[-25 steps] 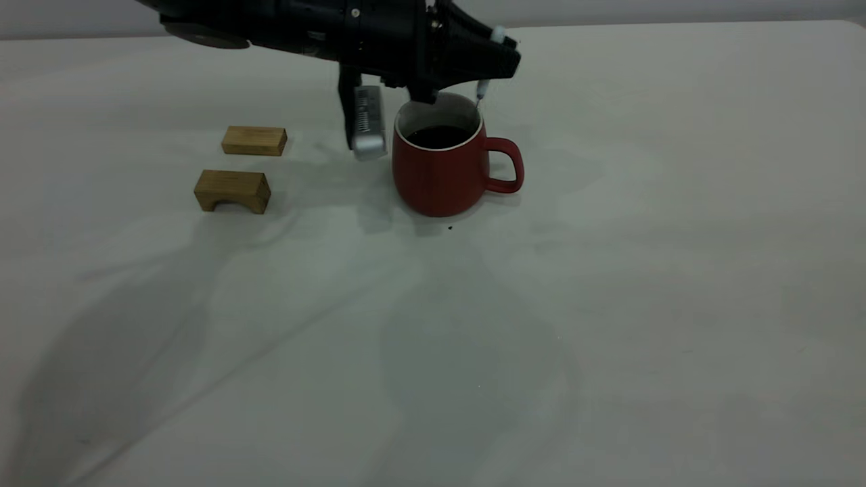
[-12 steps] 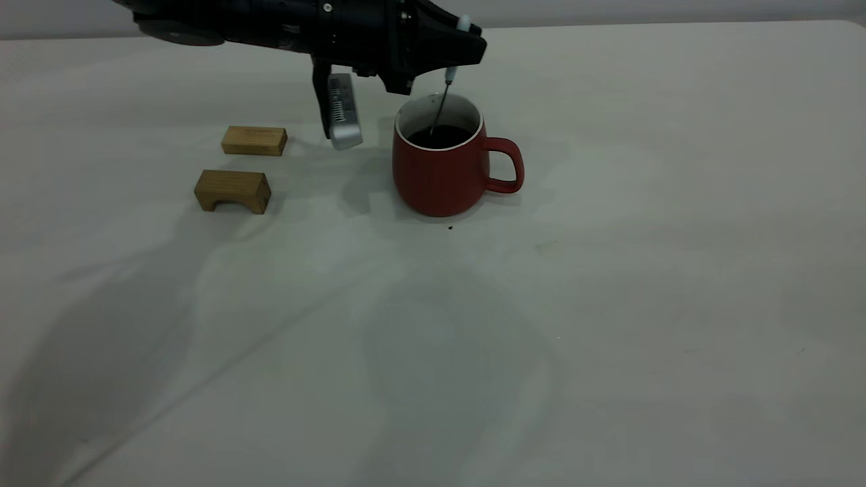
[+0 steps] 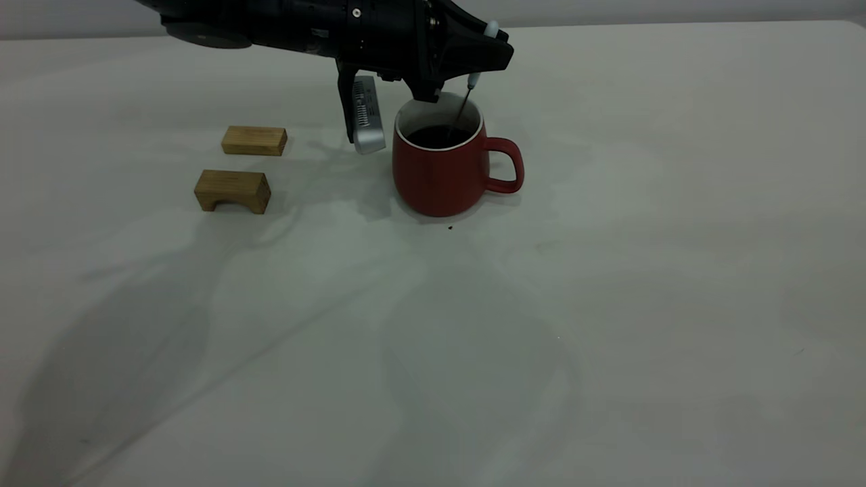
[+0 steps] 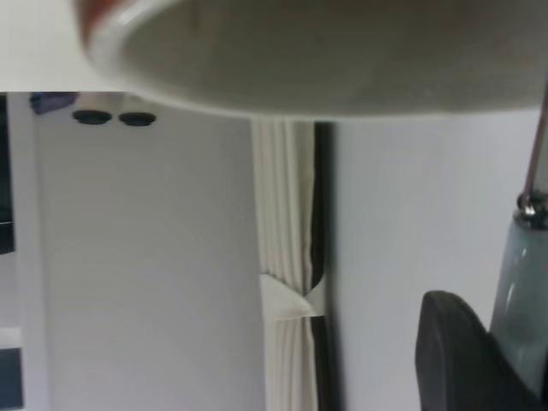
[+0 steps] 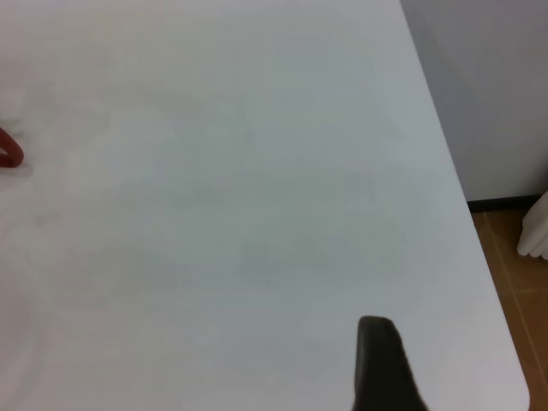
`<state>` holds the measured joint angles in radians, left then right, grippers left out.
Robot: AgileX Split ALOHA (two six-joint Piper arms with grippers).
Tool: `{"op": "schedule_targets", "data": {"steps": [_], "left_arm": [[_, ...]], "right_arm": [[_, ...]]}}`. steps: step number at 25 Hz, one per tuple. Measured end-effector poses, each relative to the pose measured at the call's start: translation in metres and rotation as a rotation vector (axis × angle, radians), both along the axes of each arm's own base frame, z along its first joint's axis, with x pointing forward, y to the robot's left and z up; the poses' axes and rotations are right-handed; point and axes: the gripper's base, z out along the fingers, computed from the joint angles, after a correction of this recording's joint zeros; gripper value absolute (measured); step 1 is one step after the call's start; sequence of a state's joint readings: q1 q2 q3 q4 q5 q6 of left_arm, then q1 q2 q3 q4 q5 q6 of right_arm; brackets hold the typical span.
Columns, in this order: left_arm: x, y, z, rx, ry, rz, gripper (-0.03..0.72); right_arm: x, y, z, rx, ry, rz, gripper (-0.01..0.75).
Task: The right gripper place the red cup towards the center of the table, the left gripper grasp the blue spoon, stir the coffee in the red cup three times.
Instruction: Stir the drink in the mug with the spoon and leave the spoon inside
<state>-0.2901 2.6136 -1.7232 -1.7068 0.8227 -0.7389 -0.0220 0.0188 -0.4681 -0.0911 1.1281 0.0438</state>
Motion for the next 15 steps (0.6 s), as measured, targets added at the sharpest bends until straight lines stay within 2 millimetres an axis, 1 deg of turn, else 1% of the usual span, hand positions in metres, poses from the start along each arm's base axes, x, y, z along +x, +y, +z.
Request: {"op": "schedule_targets", "data": {"steps": [3, 5, 9, 11, 15], "left_arm": [[0.001, 0.000, 0.000, 0.000, 0.002, 0.010, 0.151], [-0.001, -0.004, 0.000, -0.005, 0.002, -0.002, 0.151], [-0.010, -0.011, 0.004, -0.053, 0.005, -0.092, 0.151], [-0.013, -0.010, 0.006, -0.068, 0.006, -0.123, 0.151], [-0.008, 0.003, 0.006, -0.076, 0.006, -0.109, 0.151]], "right_arm": [[0.000, 0.000, 0.000, 0.000, 0.000, 0.000, 0.491], [0.000, 0.000, 0.000, 0.000, 0.000, 0.000, 0.491], [0.000, 0.000, 0.000, 0.000, 0.000, 0.000, 0.491], [0.000, 0.000, 0.000, 0.000, 0.000, 0.000, 0.491], [0.000, 0.000, 0.000, 0.000, 0.000, 0.000, 0.491]]}}
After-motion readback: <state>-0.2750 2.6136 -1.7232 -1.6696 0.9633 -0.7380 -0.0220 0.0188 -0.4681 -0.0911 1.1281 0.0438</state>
